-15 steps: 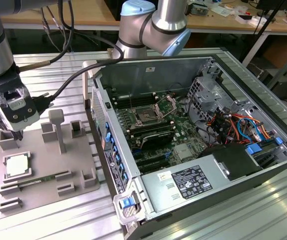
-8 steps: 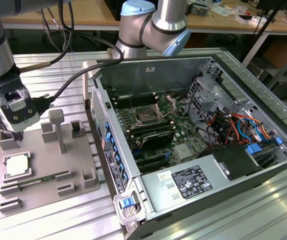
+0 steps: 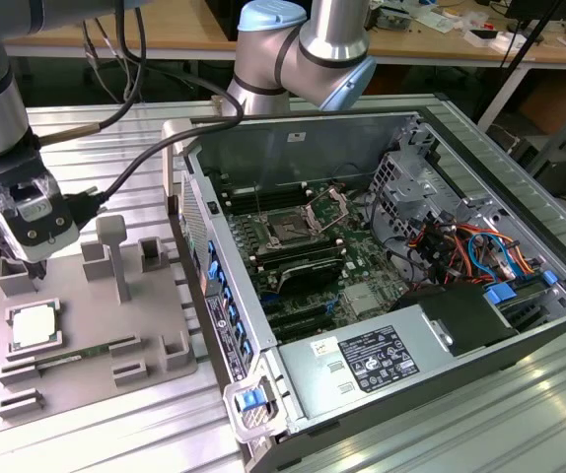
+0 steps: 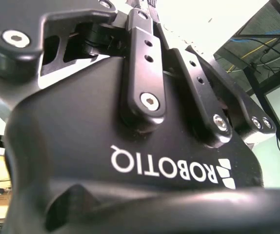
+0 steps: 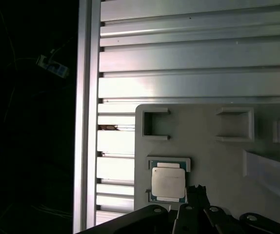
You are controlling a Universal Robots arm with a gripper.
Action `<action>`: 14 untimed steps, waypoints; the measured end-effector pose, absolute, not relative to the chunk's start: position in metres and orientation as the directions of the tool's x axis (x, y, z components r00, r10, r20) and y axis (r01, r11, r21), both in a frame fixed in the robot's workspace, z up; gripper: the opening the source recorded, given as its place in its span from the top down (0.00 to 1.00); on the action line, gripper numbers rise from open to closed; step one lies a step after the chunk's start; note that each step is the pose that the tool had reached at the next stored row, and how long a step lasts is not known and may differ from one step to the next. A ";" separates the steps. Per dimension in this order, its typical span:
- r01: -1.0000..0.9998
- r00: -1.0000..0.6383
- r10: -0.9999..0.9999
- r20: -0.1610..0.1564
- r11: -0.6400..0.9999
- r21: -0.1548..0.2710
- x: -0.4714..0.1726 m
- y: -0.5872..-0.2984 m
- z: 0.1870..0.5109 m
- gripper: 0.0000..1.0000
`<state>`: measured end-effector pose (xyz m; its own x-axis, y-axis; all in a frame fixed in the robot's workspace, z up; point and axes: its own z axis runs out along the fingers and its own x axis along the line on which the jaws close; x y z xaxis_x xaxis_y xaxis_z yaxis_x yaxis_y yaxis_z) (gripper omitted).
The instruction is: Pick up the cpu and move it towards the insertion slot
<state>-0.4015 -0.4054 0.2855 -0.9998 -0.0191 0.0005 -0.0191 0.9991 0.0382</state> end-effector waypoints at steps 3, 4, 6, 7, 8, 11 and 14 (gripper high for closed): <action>-0.019 -1.000 -0.019 0.001 0.999 0.038 -0.402 -0.405 0.285 0.89; -0.019 -1.000 -0.019 0.000 0.999 0.038 -0.402 -0.405 0.284 0.89; -0.019 -1.000 -0.019 0.001 0.999 0.038 -0.402 -0.405 0.284 0.89; -0.019 -1.000 -0.019 0.000 0.999 0.038 -0.402 -0.405 0.283 0.89; -0.019 -1.000 -0.019 0.000 0.999 0.038 -0.402 -0.405 0.283 0.89; -0.019 -1.000 -0.019 0.000 0.999 0.038 -0.402 -0.405 0.282 0.89; -0.019 -1.000 -0.019 0.000 0.999 0.038 -0.402 -0.405 0.281 0.89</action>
